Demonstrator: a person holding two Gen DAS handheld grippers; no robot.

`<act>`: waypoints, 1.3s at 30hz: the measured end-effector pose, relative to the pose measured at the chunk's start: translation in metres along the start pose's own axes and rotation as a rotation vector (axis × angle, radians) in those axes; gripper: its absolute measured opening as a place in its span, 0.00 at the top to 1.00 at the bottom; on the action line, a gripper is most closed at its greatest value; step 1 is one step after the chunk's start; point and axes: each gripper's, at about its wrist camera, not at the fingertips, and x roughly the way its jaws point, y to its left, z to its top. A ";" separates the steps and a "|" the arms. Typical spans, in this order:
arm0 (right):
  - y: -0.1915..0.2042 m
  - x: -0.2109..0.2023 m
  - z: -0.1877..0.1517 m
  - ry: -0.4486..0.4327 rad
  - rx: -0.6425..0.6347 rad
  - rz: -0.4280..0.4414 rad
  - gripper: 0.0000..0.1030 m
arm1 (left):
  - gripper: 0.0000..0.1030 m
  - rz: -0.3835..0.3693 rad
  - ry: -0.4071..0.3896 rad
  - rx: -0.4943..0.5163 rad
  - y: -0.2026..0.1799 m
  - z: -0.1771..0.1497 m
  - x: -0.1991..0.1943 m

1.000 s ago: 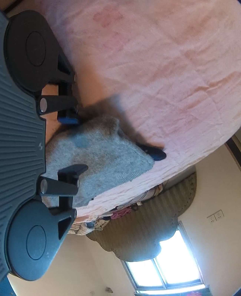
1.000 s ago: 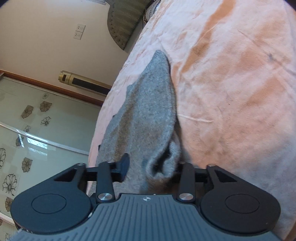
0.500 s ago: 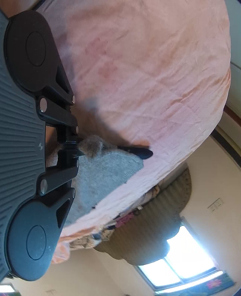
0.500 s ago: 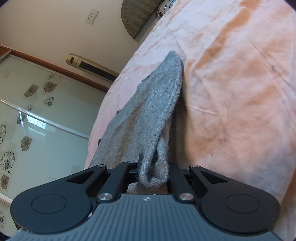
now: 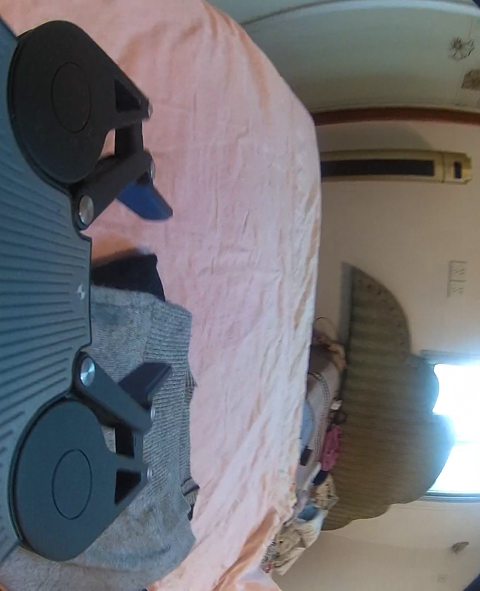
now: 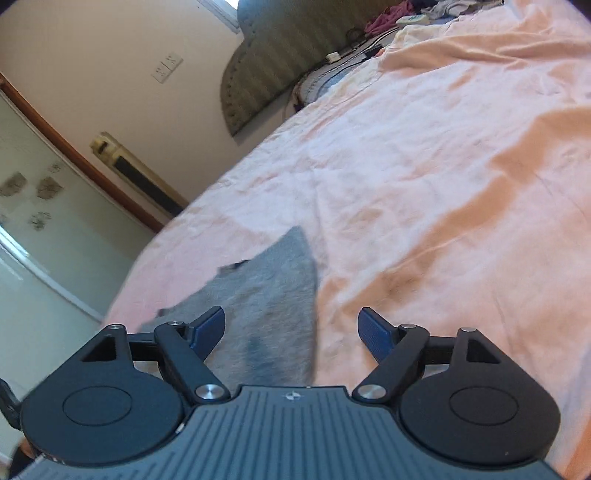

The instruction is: Fold small clothes

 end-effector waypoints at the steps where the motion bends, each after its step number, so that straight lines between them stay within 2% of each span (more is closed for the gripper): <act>1: 0.002 0.002 -0.004 -0.023 -0.038 -0.006 0.23 | 0.40 -0.010 0.041 -0.007 -0.003 0.007 0.018; 4: 0.006 0.003 -0.017 -0.071 -0.118 -0.021 0.19 | 0.40 -0.052 0.146 -0.039 -0.008 0.015 0.064; 6: 0.008 0.003 -0.022 -0.093 -0.142 -0.023 0.18 | 0.40 -0.041 0.195 -0.042 -0.012 0.014 0.085; 7: 0.008 0.003 -0.021 -0.092 -0.142 -0.021 0.16 | 0.41 -0.033 0.174 -0.020 -0.017 0.015 0.088; 8: 0.006 0.003 -0.021 -0.092 -0.137 -0.010 0.14 | 0.45 -0.035 0.159 0.005 -0.021 0.015 0.089; 9: 0.005 0.002 -0.020 -0.092 -0.129 0.004 0.13 | 0.68 -0.048 0.159 0.019 -0.025 0.016 0.091; 10: 0.003 0.002 -0.019 -0.092 -0.120 0.019 0.10 | 0.82 -0.052 0.149 0.026 -0.028 0.016 0.091; 12: 0.000 0.002 -0.018 -0.093 -0.099 0.047 0.07 | 0.91 -0.027 0.127 0.054 -0.034 0.017 0.089; 14: -0.003 0.000 -0.017 -0.096 -0.082 0.065 0.06 | 0.92 -0.021 0.098 0.056 -0.036 0.020 0.082; 17: -0.005 -0.001 -0.017 -0.099 -0.070 0.076 0.06 | 0.93 -0.047 0.038 0.003 -0.028 0.032 0.065; 20: -0.004 -0.001 -0.018 -0.098 -0.069 0.081 0.05 | 0.93 -0.016 -0.015 -0.030 -0.016 0.039 0.057; 24: -0.005 -0.001 -0.018 -0.096 -0.066 0.092 0.03 | 0.92 0.111 0.104 0.040 -0.013 0.018 0.093; 26: -0.005 -0.001 -0.018 -0.096 -0.066 0.092 0.03 | 0.90 0.121 0.060 0.044 -0.015 0.010 0.089; 27: -0.005 -0.001 -0.018 -0.096 -0.068 0.091 0.03 | 0.87 0.121 0.066 0.031 -0.016 0.012 0.085; 28: -0.005 -0.001 -0.018 -0.095 -0.070 0.088 0.03 | 0.79 0.132 0.067 0.016 -0.016 0.014 0.081; 29: -0.003 -0.001 -0.017 -0.090 -0.074 0.080 0.03 | 0.76 0.153 0.060 0.004 -0.017 0.016 0.074; 30: 0.001 0.000 -0.014 -0.079 -0.078 0.056 0.04 | 0.74 0.165 0.035 0.002 -0.018 0.019 0.063; 31: 0.007 0.000 -0.009 -0.062 -0.073 0.008 0.08 | 0.74 0.155 0.001 0.006 -0.021 0.021 0.051; 32: 0.014 0.001 -0.002 -0.058 -0.061 -0.037 0.07 | 0.71 0.129 -0.029 0.014 -0.026 0.022 0.040; 33: 0.025 0.001 0.006 -0.076 -0.062 -0.060 0.07 | 0.56 0.086 -0.051 0.035 -0.033 0.022 0.031; 34: 0.037 0.003 0.014 -0.086 -0.082 -0.038 0.06 | 0.29 0.059 -0.055 0.057 -0.041 0.022 0.028; 35: 0.051 0.010 0.021 -0.079 -0.107 0.002 0.04 | 0.20 0.044 -0.049 0.081 -0.050 0.020 0.029; 37: 0.081 0.034 0.028 -0.010 -0.168 0.058 0.01 | 0.18 0.021 -0.005 0.150 -0.071 0.015 0.044; 39: 0.108 0.070 0.027 0.087 -0.269 0.049 0.01 | 0.18 0.011 0.090 0.172 -0.080 0.008 0.068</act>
